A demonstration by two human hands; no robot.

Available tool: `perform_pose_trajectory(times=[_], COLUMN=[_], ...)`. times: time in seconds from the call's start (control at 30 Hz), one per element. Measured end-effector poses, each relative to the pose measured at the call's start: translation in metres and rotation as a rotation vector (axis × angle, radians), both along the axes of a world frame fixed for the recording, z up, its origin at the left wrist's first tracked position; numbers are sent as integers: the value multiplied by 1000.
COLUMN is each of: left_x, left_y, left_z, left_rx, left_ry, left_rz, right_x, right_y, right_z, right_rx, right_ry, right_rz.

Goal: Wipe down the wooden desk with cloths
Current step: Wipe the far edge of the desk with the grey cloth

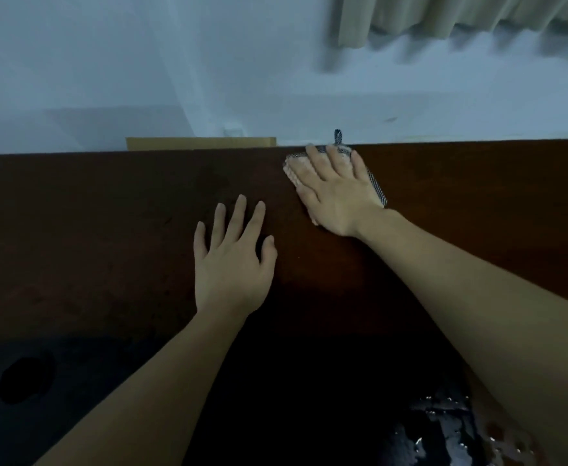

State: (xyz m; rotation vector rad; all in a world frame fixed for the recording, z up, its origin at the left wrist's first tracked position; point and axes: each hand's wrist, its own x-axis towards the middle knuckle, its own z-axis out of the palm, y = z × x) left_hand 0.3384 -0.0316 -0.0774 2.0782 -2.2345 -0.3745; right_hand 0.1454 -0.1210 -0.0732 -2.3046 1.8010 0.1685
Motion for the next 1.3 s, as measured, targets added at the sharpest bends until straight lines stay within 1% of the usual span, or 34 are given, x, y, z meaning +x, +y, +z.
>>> perform_pose_trajectory(times=[0.1, 0.2, 0.27, 0.37, 0.5, 0.6, 0.7, 0.8, 0.87, 0.93, 1.03, 1.17, 1.23, 1.3], left_x=[0, 0, 1, 2, 2, 2, 5, 13, 26, 43, 66, 81, 83, 82], left_y=[-2, -1, 0, -1, -2, -1, -4, -7, -6, -5, -12, -22, -19, -15], left_z=[1, 1, 1, 3, 2, 0, 3, 8, 11, 11, 9, 7, 3, 1], left_rx=[15, 7, -3, 15, 13, -21, 31, 45, 20, 12, 35, 46, 12, -8], left_ry=[3, 12, 22, 38, 48, 58, 80, 202, 252, 200, 97, 19, 0, -1], left_rz=[-3, -5, -7, -15, -21, -19, -18, -21, -77, -156, -214, -192, -190, -172], right_x=[5, 4, 1, -4, -1, 8, 16, 22, 22, 20, 17, 26, 34, 40], right_y=[40, 95, 110, 85, 18, 1, 30, 85, 112, 115, 81, 22, 14, 24], right_z=[2, 9, 9, 4, 3, 3, 2, 7, 11, 10, 9, 5, 4, 4], right_rx=[-3, 27, 53, 55, 13, 17, 13, 27, 76, 101, 68, 36, 35, 40], right_ry=[15, -32, -22, 37, 42, 37, 33, 21, 21, 27, 10, 28, 15, 0], right_rz=[43, 133, 169, 143, -26, -100, -81, 20, 81, 105, 48, -84, -110, -91])
